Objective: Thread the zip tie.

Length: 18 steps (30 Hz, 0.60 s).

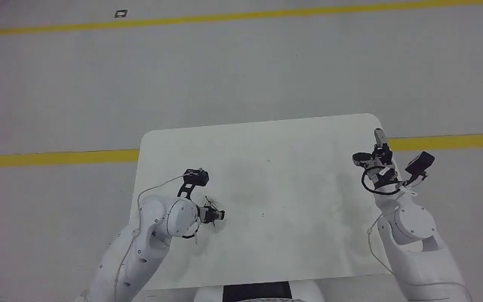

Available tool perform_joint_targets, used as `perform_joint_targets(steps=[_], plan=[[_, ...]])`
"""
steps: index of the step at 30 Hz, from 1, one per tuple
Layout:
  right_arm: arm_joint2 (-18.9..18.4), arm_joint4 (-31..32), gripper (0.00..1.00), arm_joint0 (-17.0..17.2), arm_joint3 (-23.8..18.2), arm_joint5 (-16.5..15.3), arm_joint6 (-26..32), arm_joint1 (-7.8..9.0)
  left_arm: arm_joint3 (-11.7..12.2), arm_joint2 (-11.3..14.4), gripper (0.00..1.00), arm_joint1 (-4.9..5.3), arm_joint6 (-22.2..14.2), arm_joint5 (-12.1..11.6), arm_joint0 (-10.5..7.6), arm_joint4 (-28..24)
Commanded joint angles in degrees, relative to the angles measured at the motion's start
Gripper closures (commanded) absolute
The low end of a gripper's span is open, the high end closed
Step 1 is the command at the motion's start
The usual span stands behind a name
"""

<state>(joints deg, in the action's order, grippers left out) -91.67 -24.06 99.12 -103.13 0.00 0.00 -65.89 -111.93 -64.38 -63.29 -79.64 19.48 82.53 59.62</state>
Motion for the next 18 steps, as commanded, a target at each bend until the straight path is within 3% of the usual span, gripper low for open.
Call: perform_joint_targets(steps=[1,6,15,18], plan=[[0.00,0.00,0.00,0.00,0.00,0.00,0.00,0.00,0.01,-0.57,0.00,-0.21,0.00,0.00,0.60,0.63],[0.00,0.00,0.00,0.00,0.00,0.00,0.00,0.00,-0.79,-1.35,0.00,-0.91,0.00,0.00,2.18,1.74],[0.00,0.00,0.00,0.00,0.00,0.00,0.00,0.00,-1.11,-1.51,0.00,-0.93,1.01,0.00,2.18,2.53],[0.00,0.00,0.00,0.00,0.00,0.00,0.00,0.00,-2.25,-1.87,0.00,-0.91,1.63,0.00,2.70,1.83]])
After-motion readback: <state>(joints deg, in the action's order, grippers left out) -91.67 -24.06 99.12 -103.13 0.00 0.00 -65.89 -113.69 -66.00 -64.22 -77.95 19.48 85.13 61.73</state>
